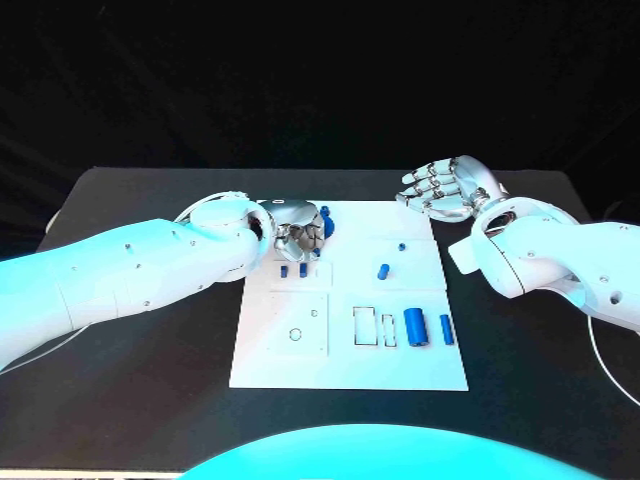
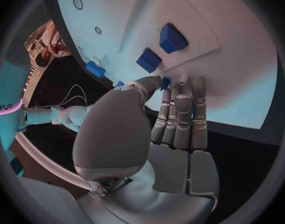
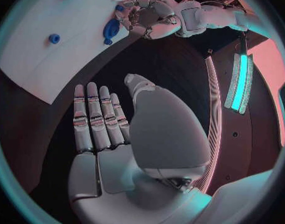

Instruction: Assemble the parts on the task board

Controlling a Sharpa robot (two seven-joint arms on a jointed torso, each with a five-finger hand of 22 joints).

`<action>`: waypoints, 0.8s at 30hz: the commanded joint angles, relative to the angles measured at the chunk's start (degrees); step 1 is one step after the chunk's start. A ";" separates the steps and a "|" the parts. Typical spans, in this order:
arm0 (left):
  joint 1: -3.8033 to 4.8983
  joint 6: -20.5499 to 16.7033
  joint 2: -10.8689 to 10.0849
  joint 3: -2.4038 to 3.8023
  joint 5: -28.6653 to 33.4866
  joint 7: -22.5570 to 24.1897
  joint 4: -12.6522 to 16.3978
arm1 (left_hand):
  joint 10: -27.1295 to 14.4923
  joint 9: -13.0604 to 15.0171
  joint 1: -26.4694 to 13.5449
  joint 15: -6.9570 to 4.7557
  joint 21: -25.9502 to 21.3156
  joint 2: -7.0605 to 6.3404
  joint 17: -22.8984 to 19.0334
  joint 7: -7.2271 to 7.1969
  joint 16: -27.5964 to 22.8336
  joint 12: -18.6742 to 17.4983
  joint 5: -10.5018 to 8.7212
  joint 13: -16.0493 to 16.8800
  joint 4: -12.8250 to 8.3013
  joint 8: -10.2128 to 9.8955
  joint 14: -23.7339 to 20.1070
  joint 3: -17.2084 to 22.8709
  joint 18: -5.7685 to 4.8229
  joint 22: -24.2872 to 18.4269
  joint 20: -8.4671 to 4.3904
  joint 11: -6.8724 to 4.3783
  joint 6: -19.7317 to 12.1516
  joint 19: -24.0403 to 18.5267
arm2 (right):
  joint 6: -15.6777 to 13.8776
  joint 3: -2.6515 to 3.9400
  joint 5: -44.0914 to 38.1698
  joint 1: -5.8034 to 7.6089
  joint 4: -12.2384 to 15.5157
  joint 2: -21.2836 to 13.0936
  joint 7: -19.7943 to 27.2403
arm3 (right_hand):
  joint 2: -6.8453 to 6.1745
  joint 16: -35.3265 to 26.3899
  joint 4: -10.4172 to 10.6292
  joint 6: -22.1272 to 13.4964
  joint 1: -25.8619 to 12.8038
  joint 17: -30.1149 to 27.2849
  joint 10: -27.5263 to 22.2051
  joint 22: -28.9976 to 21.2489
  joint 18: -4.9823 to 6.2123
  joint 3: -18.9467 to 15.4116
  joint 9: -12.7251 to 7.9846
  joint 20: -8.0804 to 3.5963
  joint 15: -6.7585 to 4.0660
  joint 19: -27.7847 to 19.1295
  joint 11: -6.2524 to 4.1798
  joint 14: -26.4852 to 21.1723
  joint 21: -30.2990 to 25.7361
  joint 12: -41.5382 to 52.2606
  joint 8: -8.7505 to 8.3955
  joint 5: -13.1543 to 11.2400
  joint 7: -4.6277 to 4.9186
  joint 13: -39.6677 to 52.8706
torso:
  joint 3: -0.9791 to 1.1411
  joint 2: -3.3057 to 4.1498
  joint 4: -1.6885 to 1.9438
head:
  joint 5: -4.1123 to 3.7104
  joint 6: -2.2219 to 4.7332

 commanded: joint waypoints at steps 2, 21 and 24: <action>-0.12 1.40 0.41 0.03 -0.52 0.08 -0.27 | 0.56 -0.20 0.63 -0.16 0.39 0.02 0.29 -0.11 0.49 -0.49 -0.25 -0.28 -0.09 -0.47 0.43 0.46 0.77 0.25 -0.09 -0.04 0.62 0.17 | 0.72 0.00 -0.24 -0.03 0.04 0.07 0.66 | -0.19 -0.37 0.06 0.05 0.41 -0.06 0.08 -0.05 0.36 0.43 -0.07 0.09 0.34 -0.40 0.39 0.24 -0.24 -0.32 -0.21 0.19 2.99 -0.10 | 0.00 0.03 -0.02 | -0.08 -0.16; -0.41 2.59 0.67 0.03 -0.52 -0.12 -1.04 | 3.17 -1.07 1.09 -0.73 2.59 0.88 4.41 -0.67 3.75 -1.82 -0.49 -1.54 -1.34 -1.47 3.52 1.80 0.81 1.83 -0.37 -0.72 2.81 0.09 | 0.72 0.00 -0.24 -0.03 0.11 0.02 0.68 | -0.12 -0.46 0.08 0.16 0.42 -0.22 0.13 -0.30 0.38 0.53 -0.11 0.12 0.34 -0.46 0.39 0.35 -0.19 -0.39 -0.19 0.27 3.01 -0.09 | 0.06 -0.05 0.04 | -0.34 -0.40; -0.42 2.54 0.72 0.03 -0.52 0.07 -1.08 | 5.27 -1.05 2.08 -1.26 3.92 1.68 6.56 -0.94 5.12 -2.37 -0.88 -1.95 -2.75 -1.59 5.23 2.90 0.85 2.75 -0.84 -1.27 4.55 0.17 | 0.74 0.00 -0.24 -0.03 0.12 0.02 0.68 | -0.12 -0.46 0.08 0.16 0.42 -0.22 0.13 -0.30 0.38 0.53 -0.11 0.12 0.34 -0.46 0.39 0.35 -0.19 -0.39 -0.19 0.27 3.01 -0.09 | 0.04 -0.06 0.07 | -0.37 -0.43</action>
